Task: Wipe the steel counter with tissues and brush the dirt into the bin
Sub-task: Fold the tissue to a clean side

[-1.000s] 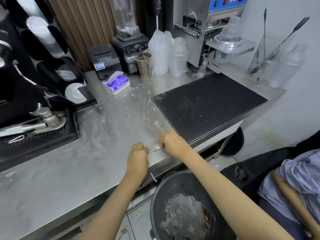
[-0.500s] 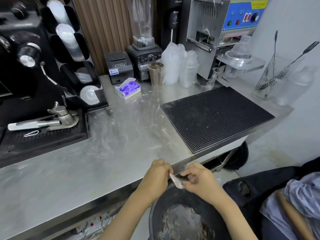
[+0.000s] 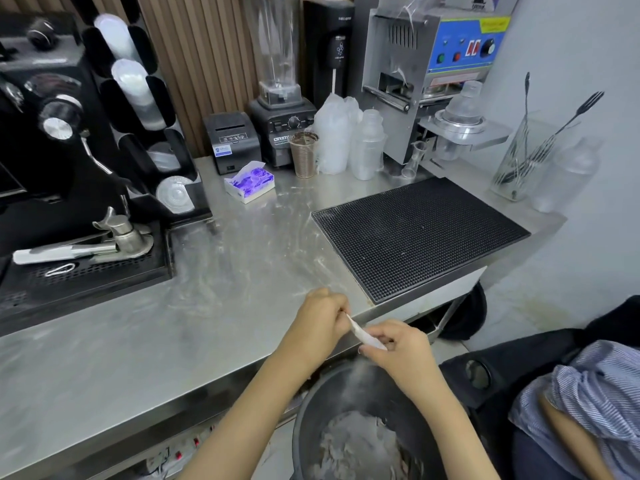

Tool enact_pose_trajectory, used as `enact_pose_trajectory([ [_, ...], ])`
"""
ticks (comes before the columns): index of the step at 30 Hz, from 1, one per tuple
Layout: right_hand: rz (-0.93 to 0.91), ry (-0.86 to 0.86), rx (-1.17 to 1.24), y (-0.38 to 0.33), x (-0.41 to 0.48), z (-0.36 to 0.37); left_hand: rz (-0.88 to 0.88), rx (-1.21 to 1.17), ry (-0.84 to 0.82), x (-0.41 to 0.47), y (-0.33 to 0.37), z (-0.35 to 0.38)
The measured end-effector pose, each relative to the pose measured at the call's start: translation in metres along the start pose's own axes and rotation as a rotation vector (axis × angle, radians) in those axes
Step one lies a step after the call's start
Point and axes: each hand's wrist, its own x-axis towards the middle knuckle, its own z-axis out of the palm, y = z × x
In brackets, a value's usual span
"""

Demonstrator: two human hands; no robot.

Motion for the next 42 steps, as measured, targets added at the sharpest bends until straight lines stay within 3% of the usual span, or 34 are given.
enact_pose_trajectory([
  [2, 0.003, 0.035, -0.028, -0.006, 0.002, -0.001, -0.043, -0.17, 0.038, 0.003, 0.005, -0.002],
  [6, 0.09, 0.137, 0.167, -0.017, 0.004, -0.004, -0.309, -0.814, 0.198, 0.002, 0.018, -0.011],
  [9, 0.116, 0.19, 0.287, -0.023, 0.003, -0.002, -0.463, -0.942, 0.095, -0.009, 0.019, -0.012],
  [13, 0.127, 0.129, 0.382, -0.037, 0.0, 0.006, -0.506, -1.084, -0.034, -0.018, 0.016, -0.013],
  [19, 0.091, 0.182, 0.338, -0.052, -0.002, 0.019, -0.478, -1.147, 0.031, -0.024, 0.01, -0.03],
  [31, 0.049, 0.004, 0.484, -0.098, 0.01, 0.058, -0.464, -1.295, 0.24, -0.042, -0.022, -0.08],
  [37, 0.072, -0.142, 0.554, -0.119, 0.018, 0.096, -0.523, -1.083, 0.41, -0.063, -0.047, -0.111],
  [42, -0.035, -0.223, 0.515, -0.139, 0.024, 0.143, -0.573, -1.007, 0.569, -0.088, -0.077, -0.14],
])
